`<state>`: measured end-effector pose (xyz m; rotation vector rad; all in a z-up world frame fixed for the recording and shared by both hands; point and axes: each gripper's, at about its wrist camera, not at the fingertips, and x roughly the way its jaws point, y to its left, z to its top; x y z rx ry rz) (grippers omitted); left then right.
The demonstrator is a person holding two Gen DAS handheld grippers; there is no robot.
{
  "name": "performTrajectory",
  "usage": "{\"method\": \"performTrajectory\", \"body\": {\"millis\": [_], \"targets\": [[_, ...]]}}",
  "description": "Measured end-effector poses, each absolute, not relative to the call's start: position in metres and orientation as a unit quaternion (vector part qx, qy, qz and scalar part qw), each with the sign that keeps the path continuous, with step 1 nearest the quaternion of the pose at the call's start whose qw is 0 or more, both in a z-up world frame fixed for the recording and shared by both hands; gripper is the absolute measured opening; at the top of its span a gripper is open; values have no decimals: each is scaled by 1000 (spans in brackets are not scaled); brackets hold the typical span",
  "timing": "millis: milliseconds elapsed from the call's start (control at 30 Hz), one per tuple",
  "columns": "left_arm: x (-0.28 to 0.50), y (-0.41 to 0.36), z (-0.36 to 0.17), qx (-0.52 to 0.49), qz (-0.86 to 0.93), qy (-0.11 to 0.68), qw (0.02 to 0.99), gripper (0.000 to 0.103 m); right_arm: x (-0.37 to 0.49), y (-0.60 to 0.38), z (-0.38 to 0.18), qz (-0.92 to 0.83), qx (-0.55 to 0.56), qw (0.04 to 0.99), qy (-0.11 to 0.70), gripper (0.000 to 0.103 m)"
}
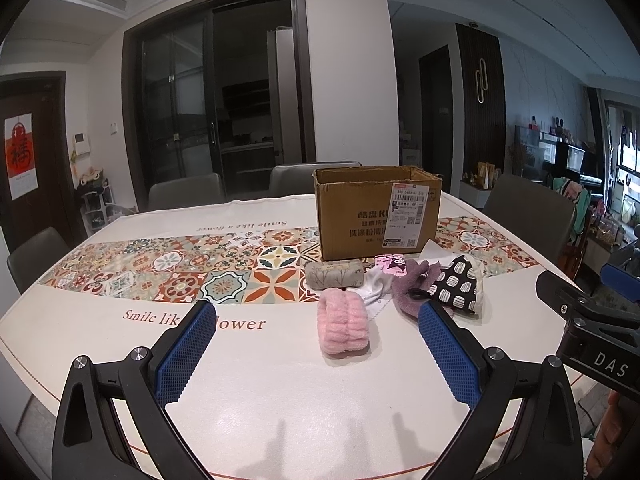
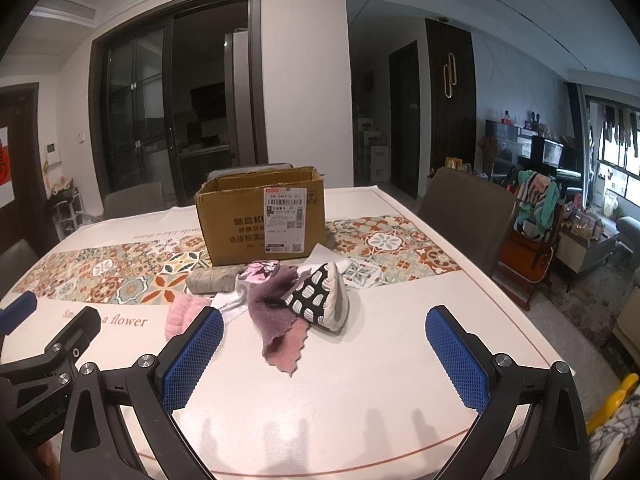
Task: Organize soft objects
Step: 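Grasp the pink fluffy hair band with the left gripper while the right gripper grasps the patterned oven mitt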
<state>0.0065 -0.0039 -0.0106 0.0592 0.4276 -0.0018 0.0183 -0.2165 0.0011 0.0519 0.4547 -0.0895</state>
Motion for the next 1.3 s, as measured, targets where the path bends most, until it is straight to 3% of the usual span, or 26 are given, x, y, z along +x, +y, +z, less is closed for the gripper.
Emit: {"method": "performTrajectory", "body": {"millis": [233, 933, 1300], "targets": [[25, -11, -20, 35, 3, 222, 975, 100, 38, -216, -10, -28, 24, 971, 238, 101], [94, -33, -74, 40, 25, 319, 946, 79, 119, -230, -66, 12, 41, 939, 340, 65], [120, -44, -95, 40, 44, 354, 933, 74, 148, -240, -85, 13, 41, 931, 363, 51]]}}
